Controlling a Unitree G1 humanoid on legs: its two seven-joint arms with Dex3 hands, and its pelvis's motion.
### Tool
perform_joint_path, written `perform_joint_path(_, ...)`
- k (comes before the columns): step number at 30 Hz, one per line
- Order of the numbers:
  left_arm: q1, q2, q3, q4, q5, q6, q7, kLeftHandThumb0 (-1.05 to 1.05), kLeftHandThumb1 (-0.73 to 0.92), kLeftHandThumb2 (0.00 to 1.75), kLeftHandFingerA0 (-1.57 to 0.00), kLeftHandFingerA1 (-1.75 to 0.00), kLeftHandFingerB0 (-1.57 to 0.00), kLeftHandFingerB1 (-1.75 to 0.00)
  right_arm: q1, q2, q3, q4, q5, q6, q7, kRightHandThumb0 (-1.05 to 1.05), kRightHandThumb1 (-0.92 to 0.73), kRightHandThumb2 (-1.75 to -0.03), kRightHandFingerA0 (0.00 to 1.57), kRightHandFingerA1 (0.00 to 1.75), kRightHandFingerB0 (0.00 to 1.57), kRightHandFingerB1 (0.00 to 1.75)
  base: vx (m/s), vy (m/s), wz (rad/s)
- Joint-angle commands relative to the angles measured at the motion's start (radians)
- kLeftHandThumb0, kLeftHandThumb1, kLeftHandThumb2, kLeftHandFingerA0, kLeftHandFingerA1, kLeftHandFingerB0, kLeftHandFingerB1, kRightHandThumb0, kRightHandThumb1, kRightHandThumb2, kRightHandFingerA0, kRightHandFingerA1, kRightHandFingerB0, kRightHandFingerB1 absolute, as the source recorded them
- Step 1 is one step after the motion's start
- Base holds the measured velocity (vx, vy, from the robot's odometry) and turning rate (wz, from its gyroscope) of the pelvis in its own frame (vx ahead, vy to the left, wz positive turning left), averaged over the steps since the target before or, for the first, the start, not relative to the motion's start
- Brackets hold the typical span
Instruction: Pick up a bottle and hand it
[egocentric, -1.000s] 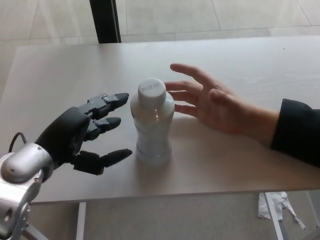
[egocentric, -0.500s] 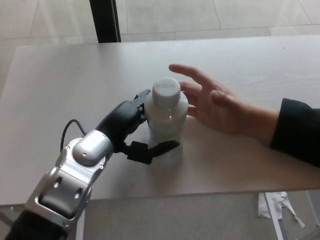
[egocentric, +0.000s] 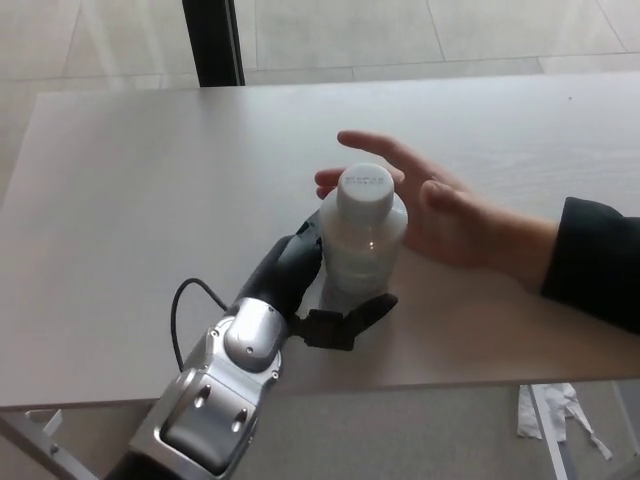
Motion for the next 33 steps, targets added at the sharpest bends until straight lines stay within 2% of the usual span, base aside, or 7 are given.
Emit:
perform_joint_path(1,0.083,-0.197,0.066,0.183,0.135,-0.133,0.516,-0.49,0.44,0.54,-0.64,-0.84,0.00,-0.01,0.009,0.004,-0.013,-0.045,0.034,0.041,-0.010,-0.89,-0.42,-0.87,0.43,0.64,0.33,0.58,0.00,0.000,0.00)
perform_joint_path(3,0.076,-0.231,0.080,0.217,0.138,-0.183,0.583,-0.53,0.44,0.72,-1.03,-1.48,0.00,0.00,0.008,0.002,-0.012,-0.040,0.029,0.033,-0.009,-0.87,-0.52,-0.56,0.49,0.62,0.36,0.51,0.00,0.000,0.00)
perform_joint_path(8,0.043,-0.337,0.097,0.301,0.149,-0.252,0.733,-0.32,0.71,0.61,-1.13,-1.03,0.00,-0.24,0.003,-0.001,-0.005,-0.020,0.007,0.006,-0.016,-0.91,-0.52,-0.58,0.48,0.65,0.36,0.54,0.00,0.000,0.00)
perform_joint_path(10,0.045,-0.368,0.086,0.325,0.154,-0.283,0.764,-0.14,0.62,1.07,-1.17,-1.17,-0.06,-0.49,0.006,-0.001,-0.006,-0.025,0.010,0.007,-0.013,-0.97,-0.45,-0.89,0.46,0.66,0.30,0.54,0.00,0.000,0.00)
perform_joint_path(12,0.059,-0.373,0.072,0.332,0.160,-0.322,0.767,-0.14,0.81,0.79,-1.11,-1.44,-0.30,-0.43,0.006,0.004,-0.011,-0.037,0.018,0.018,-0.021,-0.93,-0.44,-0.89,0.46,0.67,0.30,0.55,0.00,0.000,0.00)
perform_joint_path(17,0.083,-0.356,0.073,0.346,0.153,-0.357,0.765,-0.10,0.66,1.07,-0.99,-1.64,-0.89,-1.44,0.005,0.005,-0.013,-0.032,0.016,0.003,-0.020,-0.97,-0.47,-0.89,0.47,0.66,0.31,0.55,0.00,0.000,0.00)
perform_joint_path(33,0.095,-0.221,0.107,0.283,0.131,-0.454,0.683,-0.10,0.58,1.14,-0.93,-1.72,-0.83,-1.52,0.009,0.008,-0.027,-0.039,0.041,0.007,-0.007,-0.84,-0.40,-0.86,0.51,0.67,0.33,0.57,0.00,0.000,0.00)
